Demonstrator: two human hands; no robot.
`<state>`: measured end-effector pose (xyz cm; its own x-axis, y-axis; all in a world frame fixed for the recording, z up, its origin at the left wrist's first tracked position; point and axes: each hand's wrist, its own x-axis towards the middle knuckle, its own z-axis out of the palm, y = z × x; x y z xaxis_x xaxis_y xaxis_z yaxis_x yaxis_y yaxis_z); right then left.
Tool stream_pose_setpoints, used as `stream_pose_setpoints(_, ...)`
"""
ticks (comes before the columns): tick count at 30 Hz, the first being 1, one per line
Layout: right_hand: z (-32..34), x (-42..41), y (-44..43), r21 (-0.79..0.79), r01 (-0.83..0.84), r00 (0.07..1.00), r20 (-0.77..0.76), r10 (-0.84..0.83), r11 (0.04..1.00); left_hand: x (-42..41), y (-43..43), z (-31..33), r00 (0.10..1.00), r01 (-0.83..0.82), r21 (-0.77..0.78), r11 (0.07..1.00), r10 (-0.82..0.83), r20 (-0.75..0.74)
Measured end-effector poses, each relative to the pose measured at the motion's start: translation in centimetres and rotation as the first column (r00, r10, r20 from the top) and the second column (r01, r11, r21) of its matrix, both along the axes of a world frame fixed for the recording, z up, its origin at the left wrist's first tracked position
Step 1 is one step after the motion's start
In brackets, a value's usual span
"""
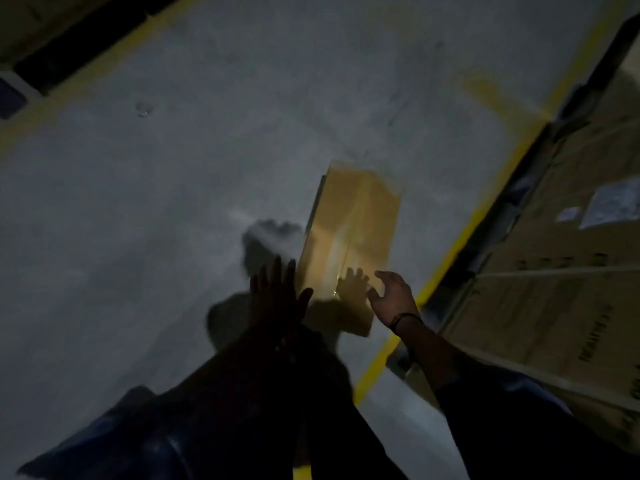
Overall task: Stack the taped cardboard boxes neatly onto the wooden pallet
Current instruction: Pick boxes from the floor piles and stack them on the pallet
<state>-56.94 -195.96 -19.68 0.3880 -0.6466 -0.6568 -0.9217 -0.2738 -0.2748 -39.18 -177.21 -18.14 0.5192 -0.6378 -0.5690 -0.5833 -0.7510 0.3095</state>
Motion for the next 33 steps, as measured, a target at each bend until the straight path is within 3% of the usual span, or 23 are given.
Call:
stream_pose_setpoints(1, -4.9, -0.1, -1.1, -0.031, -0.026, 1.000, -0.010, 0.026, 0.999, 0.2, -1.2, -5.2, 1.000, -0.025, -0.028, 0.999, 0.024, -0.011)
stream_pose_setpoints(3, -7.4, 0.4, -3.0, -0.022, 0.030, 1.000, -0.003, -0.030, 0.999, 1.0, -3.3, -7.7, 1.000, 0.016, -0.048, 0.999, -0.017, -0.023)
stream_pose_setpoints(5, -14.2, 0.8, -5.2, -0.089, 0.046, 0.999, 0.019, -0.044, 0.995, 1.2, -5.9, -15.1, 0.998, 0.056, -0.087, 0.995, -0.057, -0.009)
stream_pose_setpoints(6, -14.2, 1.4, -5.8, -0.084, 0.084, 0.996, 0.023, -0.082, 0.993, 1.7, -6.8, -15.2, 0.997, 0.076, -0.080, 0.994, -0.077, -0.010)
stream_pose_setpoints(10, -22.4, 2.7, -8.6, -0.132, 0.122, 0.992, 0.061, -0.115, 0.984, 2.5, -11.4, -24.7, 0.988, 0.058, -0.092, 0.994, -0.070, -0.138)
stream_pose_setpoints(13, -25.3, 2.7, -8.3, -0.129, 0.132, 0.990, 0.059, -0.125, 0.983, 2.9, -13.0, -28.4, 0.971, -0.011, -0.124, 0.992, -0.019, -0.239)
stream_pose_setpoints(17, -26.0, 2.8, -6.4, -0.205, 0.095, 0.994, 0.070, -0.082, 0.974, 2.7, -12.9, -28.7, 0.968, -0.097, -0.141, 0.985, 0.060, -0.244)
stream_pose_setpoints(21, -22.6, 3.3, -4.1, -0.271, -0.016, 0.998, 0.060, 0.034, 0.962, 3.1, -9.9, -25.9, 0.970, -0.091, -0.179, 0.980, 0.047, -0.239)
stream_pose_setpoints(24, -17.0, 4.2, -1.8, -0.267, -0.093, 0.993, 0.052, 0.110, 0.959, 3.7, -6.7, -20.1, 0.963, -0.125, -0.169, 0.978, 0.079, -0.256)
stream_pose_setpoints(26, -10.5, 5.8, 0.1, -0.254, -0.191, 0.976, 0.050, 0.210, 0.948, 4.5, -3.6, -13.0, 0.967, -0.157, -0.135, 0.978, 0.125, -0.221)
stream_pose_setpoints(30, -3.7, 6.4, 2.4, -0.255, -0.301, 0.949, 0.011, 0.314, 0.919, 3.5, -0.1, -6.9, 0.980, -0.158, -0.123, 0.980, 0.141, -0.141)
stream_pose_setpoints(31, 1.6, 7.4, 4.0, -0.260, -0.358, 0.924, 0.043, 0.381, 0.897, 3.6, 2.1, -1.1, 0.966, -0.243, -0.132, 0.961, 0.228, -0.119)
stream_pose_setpoints(33, 5.9, 8.0, 5.4, -0.279, -0.409, 0.895, 0.064, 0.442, 0.869, 2.9, 3.9, 5.1, 0.919, -0.386, -0.097, 0.917, 0.373, -0.127)
